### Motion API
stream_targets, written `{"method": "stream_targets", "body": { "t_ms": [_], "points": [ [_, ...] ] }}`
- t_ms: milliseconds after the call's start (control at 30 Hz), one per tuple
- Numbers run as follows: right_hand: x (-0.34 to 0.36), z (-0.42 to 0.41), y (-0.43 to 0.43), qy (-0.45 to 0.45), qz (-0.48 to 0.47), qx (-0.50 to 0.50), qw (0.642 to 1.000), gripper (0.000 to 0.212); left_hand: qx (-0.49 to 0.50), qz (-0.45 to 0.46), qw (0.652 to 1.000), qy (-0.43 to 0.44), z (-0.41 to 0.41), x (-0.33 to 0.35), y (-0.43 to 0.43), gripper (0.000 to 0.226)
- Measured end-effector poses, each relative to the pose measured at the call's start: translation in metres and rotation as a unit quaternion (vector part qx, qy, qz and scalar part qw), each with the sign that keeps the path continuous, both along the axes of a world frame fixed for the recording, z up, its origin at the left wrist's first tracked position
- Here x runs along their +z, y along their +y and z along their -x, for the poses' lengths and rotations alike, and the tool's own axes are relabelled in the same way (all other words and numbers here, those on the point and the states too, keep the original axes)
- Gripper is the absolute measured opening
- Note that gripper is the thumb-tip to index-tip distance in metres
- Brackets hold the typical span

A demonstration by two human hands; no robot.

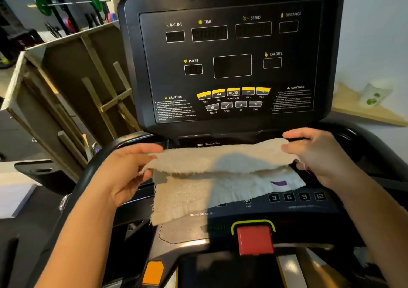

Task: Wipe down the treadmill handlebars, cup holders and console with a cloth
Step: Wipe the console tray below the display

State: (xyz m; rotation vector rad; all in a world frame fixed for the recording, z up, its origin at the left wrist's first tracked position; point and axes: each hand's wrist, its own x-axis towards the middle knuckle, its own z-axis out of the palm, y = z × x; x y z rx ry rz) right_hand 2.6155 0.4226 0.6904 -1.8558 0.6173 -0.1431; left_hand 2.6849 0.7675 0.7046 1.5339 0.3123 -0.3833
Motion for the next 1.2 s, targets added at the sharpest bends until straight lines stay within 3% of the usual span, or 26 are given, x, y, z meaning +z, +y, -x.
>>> {"method": "stream_targets", "body": {
  "t_ms": [133, 200, 267, 367, 500, 567, 633, 733, 867, 1000, 1100, 1200],
  "points": [
    [-0.013, 0.004, -0.004, 0.068, 0.079, 0.08, 0.991, 0.025, -0.067, -0.052, 0.996, 0.035, 0.033, -0.011, 0.007, 0.029],
    [-0.021, 0.003, -0.003, 0.096, 0.134, 0.103, 0.981, 0.025, -0.112, -0.16, 0.981, 0.018, 0.045, -0.022, 0.01, 0.038],
    [-0.023, 0.0, -0.001, 0.11, 0.242, 0.104, 0.958, 0.029, -0.142, -0.255, 0.956, -0.006, 0.047, -0.025, 0.01, 0.044],
    [-0.021, -0.005, 0.002, 0.122, 0.363, 0.104, 0.918, 0.041, -0.163, -0.282, 0.945, -0.012, 0.038, -0.024, 0.012, 0.049],
    [-0.016, -0.013, 0.012, 0.151, 0.38, 0.137, 0.902, 0.04, -0.066, -0.211, 0.975, 0.026, 0.027, -0.029, 0.015, 0.04],
    [-0.014, -0.015, 0.017, 0.167, 0.376, 0.154, 0.899, 0.043, -0.03, -0.239, 0.971, 0.001, 0.023, -0.033, 0.014, 0.037],
    [-0.018, -0.017, 0.02, 0.169, 0.345, 0.147, 0.912, 0.049, -0.052, -0.346, 0.935, -0.052, 0.02, -0.036, 0.008, 0.039],
    [-0.02, -0.018, 0.017, 0.125, 0.301, 0.13, 0.936, 0.047, -0.082, -0.481, 0.849, -0.202, 0.018, -0.039, -0.01, 0.049],
    [-0.007, -0.014, 0.012, -0.013, 0.275, 0.162, 0.948, 0.04, -0.213, -0.407, 0.819, -0.343, 0.014, -0.028, -0.052, 0.045],
    [0.017, -0.012, 0.017, -0.106, 0.201, 0.189, 0.955, 0.041, -0.373, -0.357, 0.815, -0.264, -0.012, -0.02, -0.081, 0.061],
    [0.022, -0.015, 0.016, -0.114, 0.172, 0.184, 0.961, 0.045, -0.427, -0.365, 0.806, -0.186, -0.027, -0.021, -0.082, 0.036],
    [0.019, -0.014, 0.011, -0.108, 0.167, 0.169, 0.965, 0.048, -0.433, -0.331, 0.821, -0.17, -0.03, -0.017, -0.082, 0.014]
  ]
}}
